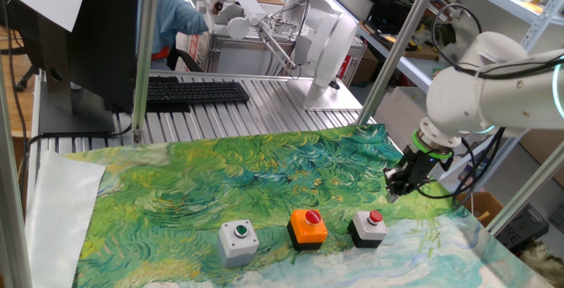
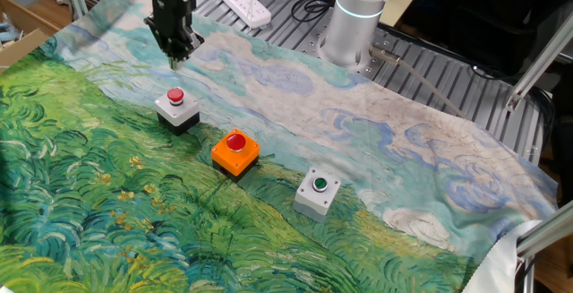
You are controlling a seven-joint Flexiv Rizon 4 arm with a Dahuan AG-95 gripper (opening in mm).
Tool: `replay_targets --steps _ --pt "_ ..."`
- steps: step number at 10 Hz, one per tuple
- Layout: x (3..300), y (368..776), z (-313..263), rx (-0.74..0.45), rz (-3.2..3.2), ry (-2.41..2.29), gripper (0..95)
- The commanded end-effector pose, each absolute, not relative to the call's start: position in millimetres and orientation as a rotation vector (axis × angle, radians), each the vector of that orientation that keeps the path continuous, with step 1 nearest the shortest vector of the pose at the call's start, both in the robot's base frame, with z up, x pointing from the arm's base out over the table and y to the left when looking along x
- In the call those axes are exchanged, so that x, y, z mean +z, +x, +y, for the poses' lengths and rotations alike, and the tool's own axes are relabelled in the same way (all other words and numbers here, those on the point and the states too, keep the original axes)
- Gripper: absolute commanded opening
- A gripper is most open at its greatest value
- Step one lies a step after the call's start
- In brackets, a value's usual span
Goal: Press three buttons from left to right in sequence
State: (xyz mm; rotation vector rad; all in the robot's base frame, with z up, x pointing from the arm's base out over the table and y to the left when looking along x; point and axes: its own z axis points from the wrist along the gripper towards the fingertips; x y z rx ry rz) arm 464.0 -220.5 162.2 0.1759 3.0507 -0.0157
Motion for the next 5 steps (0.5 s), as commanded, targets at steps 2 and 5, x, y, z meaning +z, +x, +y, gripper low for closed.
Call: replay_targets --steps 2,5 --pt "164.2 469.1 -218.4 -0.006 3.045 0.215 0.0" --pt "162.6 472.3 -216.3 0.091 3.049 0.244 0.0"
